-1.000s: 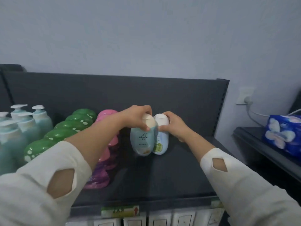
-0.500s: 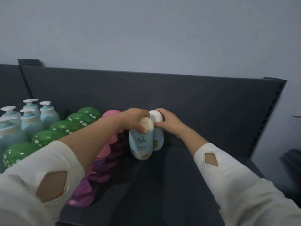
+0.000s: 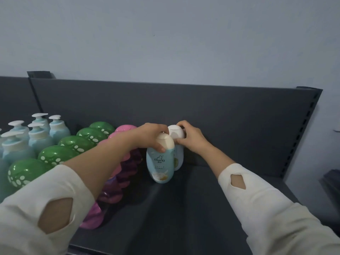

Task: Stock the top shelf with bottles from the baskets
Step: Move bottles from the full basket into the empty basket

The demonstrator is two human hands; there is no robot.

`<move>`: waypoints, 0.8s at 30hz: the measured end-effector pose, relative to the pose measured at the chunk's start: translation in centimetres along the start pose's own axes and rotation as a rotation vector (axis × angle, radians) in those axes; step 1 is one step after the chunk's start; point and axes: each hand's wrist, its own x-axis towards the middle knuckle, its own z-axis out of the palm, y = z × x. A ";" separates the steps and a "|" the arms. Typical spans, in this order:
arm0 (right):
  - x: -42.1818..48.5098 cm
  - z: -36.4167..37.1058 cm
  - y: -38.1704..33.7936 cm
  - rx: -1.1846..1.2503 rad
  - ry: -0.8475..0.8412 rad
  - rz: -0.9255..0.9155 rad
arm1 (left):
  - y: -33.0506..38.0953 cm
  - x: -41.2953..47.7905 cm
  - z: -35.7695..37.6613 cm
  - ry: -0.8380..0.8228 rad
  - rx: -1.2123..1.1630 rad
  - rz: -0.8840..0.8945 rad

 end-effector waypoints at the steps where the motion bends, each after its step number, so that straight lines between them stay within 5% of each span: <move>1: 0.1 0.0 -0.2 -0.055 0.006 0.004 | 0.1 0.0 0.1 0.003 -0.002 -0.002; 6: 0.2 0.8 -1.2 -0.389 0.064 -0.001 | 0.2 0.0 0.3 0.027 -0.024 -0.013; 24: -2.1 -0.1 -1.8 -0.220 0.065 0.146 | -0.8 0.0 0.6 0.020 -0.117 0.075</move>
